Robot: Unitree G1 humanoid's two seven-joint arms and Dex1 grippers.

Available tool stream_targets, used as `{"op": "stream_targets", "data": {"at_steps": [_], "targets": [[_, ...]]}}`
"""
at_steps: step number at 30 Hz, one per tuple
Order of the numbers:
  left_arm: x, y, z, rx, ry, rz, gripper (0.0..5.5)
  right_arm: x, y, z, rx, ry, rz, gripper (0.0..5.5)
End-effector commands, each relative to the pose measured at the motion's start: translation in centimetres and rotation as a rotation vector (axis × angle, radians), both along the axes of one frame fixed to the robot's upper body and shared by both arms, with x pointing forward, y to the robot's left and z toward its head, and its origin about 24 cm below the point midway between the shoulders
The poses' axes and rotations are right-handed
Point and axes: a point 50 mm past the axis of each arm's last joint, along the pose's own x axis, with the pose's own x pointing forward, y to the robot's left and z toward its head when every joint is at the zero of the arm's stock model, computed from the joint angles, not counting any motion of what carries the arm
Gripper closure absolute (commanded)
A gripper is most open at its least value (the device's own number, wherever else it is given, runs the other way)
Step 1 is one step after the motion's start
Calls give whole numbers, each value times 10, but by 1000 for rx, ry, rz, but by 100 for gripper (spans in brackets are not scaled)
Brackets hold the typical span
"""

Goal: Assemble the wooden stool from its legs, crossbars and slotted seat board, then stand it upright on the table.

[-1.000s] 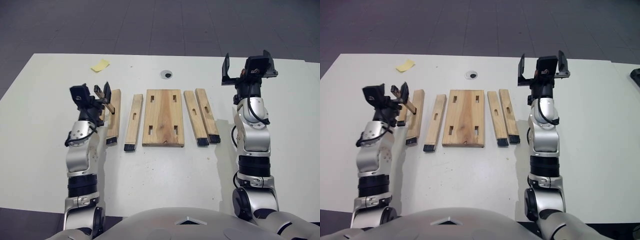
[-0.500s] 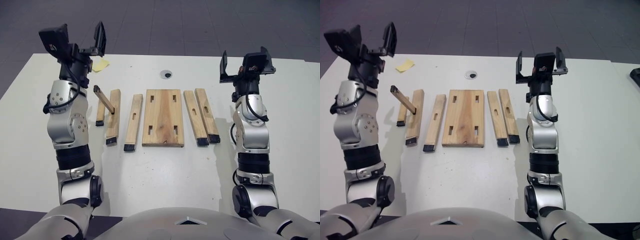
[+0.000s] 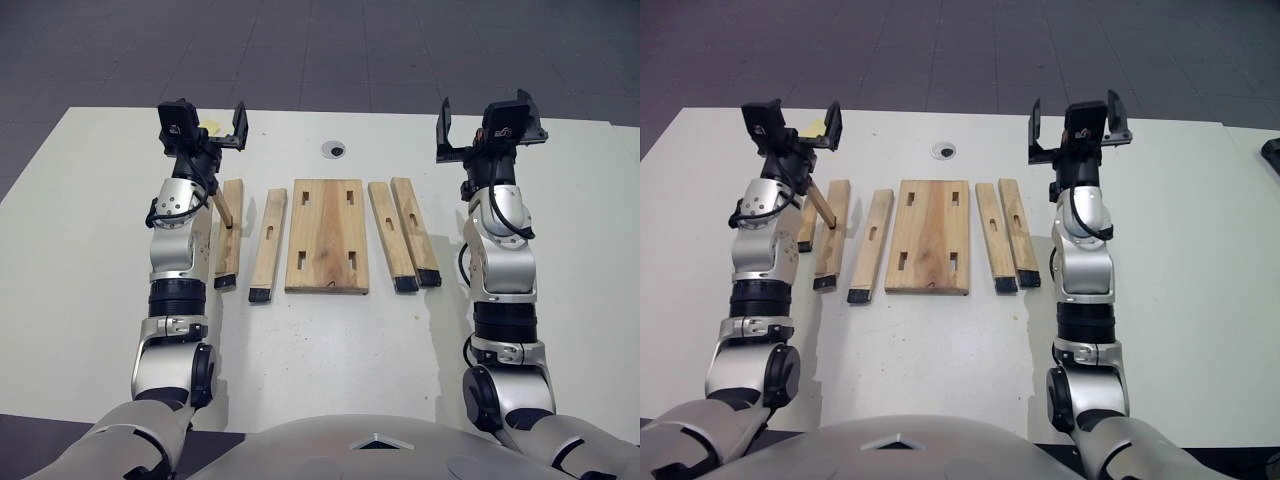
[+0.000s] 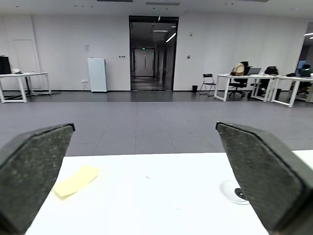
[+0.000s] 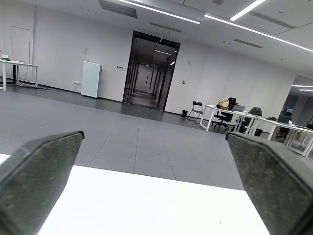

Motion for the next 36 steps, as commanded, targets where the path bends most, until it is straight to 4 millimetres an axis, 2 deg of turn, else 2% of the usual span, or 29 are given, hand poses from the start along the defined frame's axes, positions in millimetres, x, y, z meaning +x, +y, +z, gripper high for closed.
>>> {"op": "stream_targets", "data": {"at_steps": [1, 4, 9, 13, 17, 19, 22, 25, 28, 31, 34, 36], "targets": [[-11, 10, -44, -4, 194, 24, 12, 2, 2, 2, 1, -2, 12, 10], [-8, 13, -29, -1, 136, 25, 12, 1, 3, 1, 5, 0, 15, 10], [0, 10, 12, -28, 0, -2, 12, 2, 5, -1, 11, 2, 17, 10], [11, 2, 65, -65, -163, -29, 12, 2, 6, -2, 14, 2, 16, 10], [17, 16, 103, -81, -266, 16, 12, 2, 6, 1, 19, -21, 7, 10], [21, 18, 99, -43, -241, 29, 12, 2, 5, 1, 21, -25, 5, 10], [23, 17, 53, 45, -73, 46, 12, 2, 6, 1, 23, -27, 4, 10], [14, 14, 1, 96, 87, 41, 12, 2, 6, 0, 24, -24, 3, 10], [5, 8, -29, 114, 174, 14, 12, 3, 3, -1, 24, -18, -3, 10], [6, 10, -29, 99, 173, 25, 12, 4, 4, 0, 19, -17, 5, 10], [9, 10, -12, 61, 97, 22, 12, 5, 6, -2, 16, -10, 16, 10], [10, 9, 4, -31, 34, 15, 12, 4, 6, -4, 15, -2, 21, 10]]}}
